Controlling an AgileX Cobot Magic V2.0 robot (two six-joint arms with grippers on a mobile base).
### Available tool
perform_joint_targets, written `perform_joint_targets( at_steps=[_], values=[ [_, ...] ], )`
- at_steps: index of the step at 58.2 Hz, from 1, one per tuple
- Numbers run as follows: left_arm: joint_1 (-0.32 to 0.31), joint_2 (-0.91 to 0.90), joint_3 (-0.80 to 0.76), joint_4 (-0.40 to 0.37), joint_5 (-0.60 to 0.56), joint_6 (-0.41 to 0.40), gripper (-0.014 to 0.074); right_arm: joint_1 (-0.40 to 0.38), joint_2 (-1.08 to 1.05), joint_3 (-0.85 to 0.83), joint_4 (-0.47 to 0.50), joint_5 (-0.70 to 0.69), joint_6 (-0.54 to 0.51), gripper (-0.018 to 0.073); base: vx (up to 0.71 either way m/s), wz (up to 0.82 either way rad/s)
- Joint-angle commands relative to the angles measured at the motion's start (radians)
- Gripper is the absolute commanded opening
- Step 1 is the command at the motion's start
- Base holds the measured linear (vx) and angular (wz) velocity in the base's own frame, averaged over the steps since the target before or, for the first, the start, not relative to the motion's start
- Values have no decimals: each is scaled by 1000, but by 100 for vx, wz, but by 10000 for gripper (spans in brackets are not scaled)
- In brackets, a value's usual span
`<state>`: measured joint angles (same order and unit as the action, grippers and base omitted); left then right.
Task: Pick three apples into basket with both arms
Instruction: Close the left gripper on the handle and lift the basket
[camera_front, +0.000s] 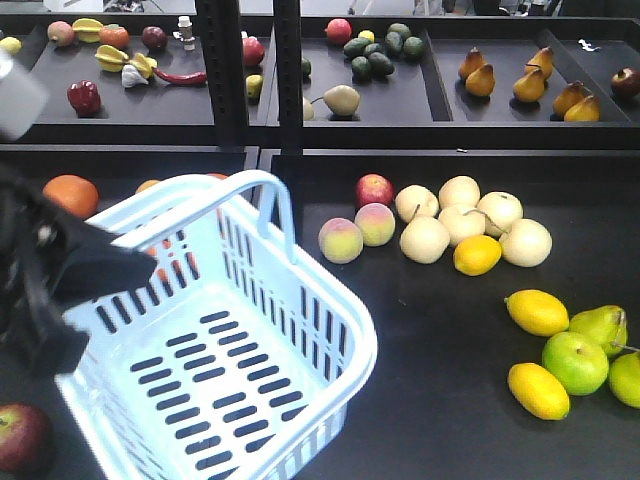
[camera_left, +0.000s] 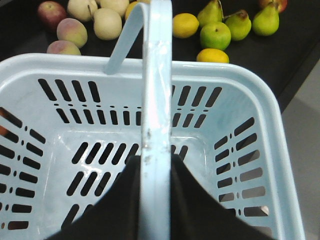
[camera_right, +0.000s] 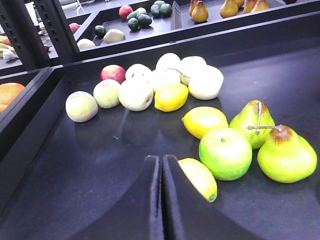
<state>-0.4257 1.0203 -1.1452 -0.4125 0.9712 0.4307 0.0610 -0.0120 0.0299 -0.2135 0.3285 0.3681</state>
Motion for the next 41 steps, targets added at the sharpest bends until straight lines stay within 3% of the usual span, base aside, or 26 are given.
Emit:
perform_joint_targets(
  at_steps=[1, 13, 41],
  values=[
    [-3, -107, 85, -37, -205, -31, -8, -4, -11, 12, -6, -73, -2, -5, 0, 0],
    [-3, -270, 281, -44, -358, -31, -8, -4, -11, 12, -6, -73, -2, -5, 0, 0],
    [-3, -328, 352, -44, -332, -29, -7, -4, -11, 12, -6, -72, -2, -5, 0, 0]
  ],
)
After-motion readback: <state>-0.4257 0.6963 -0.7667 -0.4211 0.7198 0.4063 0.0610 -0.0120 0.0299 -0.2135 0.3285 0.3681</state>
